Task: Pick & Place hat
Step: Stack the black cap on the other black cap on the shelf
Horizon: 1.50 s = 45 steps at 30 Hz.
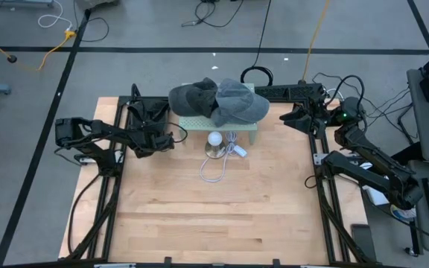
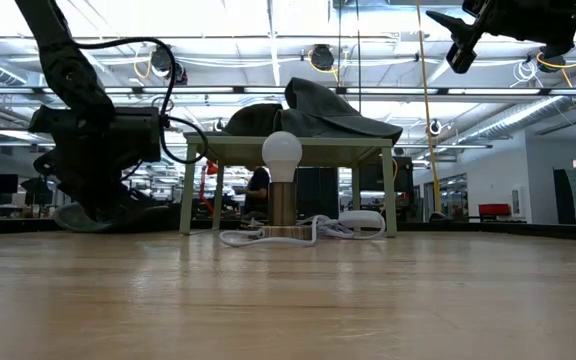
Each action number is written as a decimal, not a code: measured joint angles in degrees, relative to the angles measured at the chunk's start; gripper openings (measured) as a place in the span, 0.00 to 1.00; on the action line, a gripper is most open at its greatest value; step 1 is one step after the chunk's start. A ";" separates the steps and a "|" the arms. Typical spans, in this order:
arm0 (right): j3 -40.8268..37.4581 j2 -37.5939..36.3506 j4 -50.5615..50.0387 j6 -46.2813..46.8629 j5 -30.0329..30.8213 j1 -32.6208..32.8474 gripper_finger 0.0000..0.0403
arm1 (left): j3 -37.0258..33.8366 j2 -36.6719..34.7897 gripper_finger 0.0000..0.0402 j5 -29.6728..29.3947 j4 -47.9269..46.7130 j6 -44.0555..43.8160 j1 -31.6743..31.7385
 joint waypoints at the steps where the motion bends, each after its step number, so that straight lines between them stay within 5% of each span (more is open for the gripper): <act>1: 0.00 0.00 0.04 0.01 -0.01 -0.01 0.42 | 0.00 0.00 0.30 0.22 -0.02 -0.10 0.17; 10: 0.00 -0.02 0.01 0.13 0.00 -0.01 0.42 | 0.00 -0.01 0.01 1.58 -0.02 0.21 0.47; 17: 0.00 0.00 0.01 0.08 0.00 -0.01 0.42 | 0.06 -0.18 0.07 3.03 -0.04 -0.18 0.25; 27: 0.00 -0.02 -0.01 -0.33 -0.10 -0.01 0.42 | 1.97 -8.49 0.14 20.98 -0.81 6.21 -1.80; 34: 0.00 -0.04 0.01 -0.31 -0.13 0.00 0.42 | 1.97 -16.96 0.20 21.25 -3.07 10.09 -4.61; 45: 0.00 -0.04 0.01 -1.54 -0.10 0.00 0.42 | 1.99 -23.37 0.16 24.81 -3.51 21.67 -8.48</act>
